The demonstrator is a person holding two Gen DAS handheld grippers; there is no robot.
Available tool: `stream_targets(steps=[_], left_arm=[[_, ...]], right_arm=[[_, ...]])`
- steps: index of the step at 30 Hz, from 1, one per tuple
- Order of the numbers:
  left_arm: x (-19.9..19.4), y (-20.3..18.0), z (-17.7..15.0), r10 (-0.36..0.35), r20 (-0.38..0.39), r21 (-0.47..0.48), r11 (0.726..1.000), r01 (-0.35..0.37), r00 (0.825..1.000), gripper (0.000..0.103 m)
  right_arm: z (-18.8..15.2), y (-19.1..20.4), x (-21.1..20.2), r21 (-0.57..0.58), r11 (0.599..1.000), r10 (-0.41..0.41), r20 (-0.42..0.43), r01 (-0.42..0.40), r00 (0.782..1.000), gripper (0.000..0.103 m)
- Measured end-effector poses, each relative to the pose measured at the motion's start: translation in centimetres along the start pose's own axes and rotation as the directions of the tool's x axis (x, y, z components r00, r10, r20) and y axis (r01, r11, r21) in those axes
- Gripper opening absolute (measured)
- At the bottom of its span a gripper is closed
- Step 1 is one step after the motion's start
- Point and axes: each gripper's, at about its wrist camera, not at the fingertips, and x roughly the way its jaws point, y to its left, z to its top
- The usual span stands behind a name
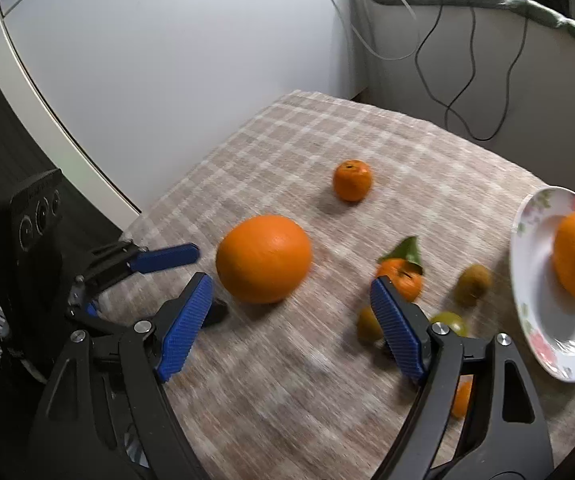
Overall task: Organize fruits
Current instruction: 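Close the right gripper around the second large orange, then lift the second orange with the right gripper and carry it toward the plate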
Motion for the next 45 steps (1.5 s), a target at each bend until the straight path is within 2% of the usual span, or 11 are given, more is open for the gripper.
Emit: stream_targets(steps=[6,14,27,30,45], left_arm=[[1.0,0.3,0.4,-0.022,-0.009,-0.010,1.000,0.022,1.000,0.069],[2.4,0.9,0.6,-0.043,-0.030,-0.026,0.999,0.042,0.999,0.069],[2.9,1.2,0.8,-0.054,-0.032,-0.039,0.998,0.053,0.998,0.069],[3.0,1.4,0.9,-0.062,-0.031,-0.049,0.997,0.060,0.998,0.069],[3.4,1.2,0.7,-0.064,-0.052,-0.040,0.997,0.062,0.997,0.068]], right_arm=[[1.1,-0.7,2.6,0.068,0.996,0.068,-0.042,-0.065,0.997,0.084],[1.4,-1.4,4.5,0.107,0.988,0.116,-0.075,-0.108,0.990,0.084],[1.5,-0.9,6.4,0.114,0.986,0.135,-0.116,-0.122,0.984,0.084],[1.4,-0.8,6.7,0.121,0.985,0.141,-0.128,-0.126,0.982,0.078],[1.2,-0.8,6.5,0.133,0.983,0.147,-0.125,-0.130,0.981,0.076]])
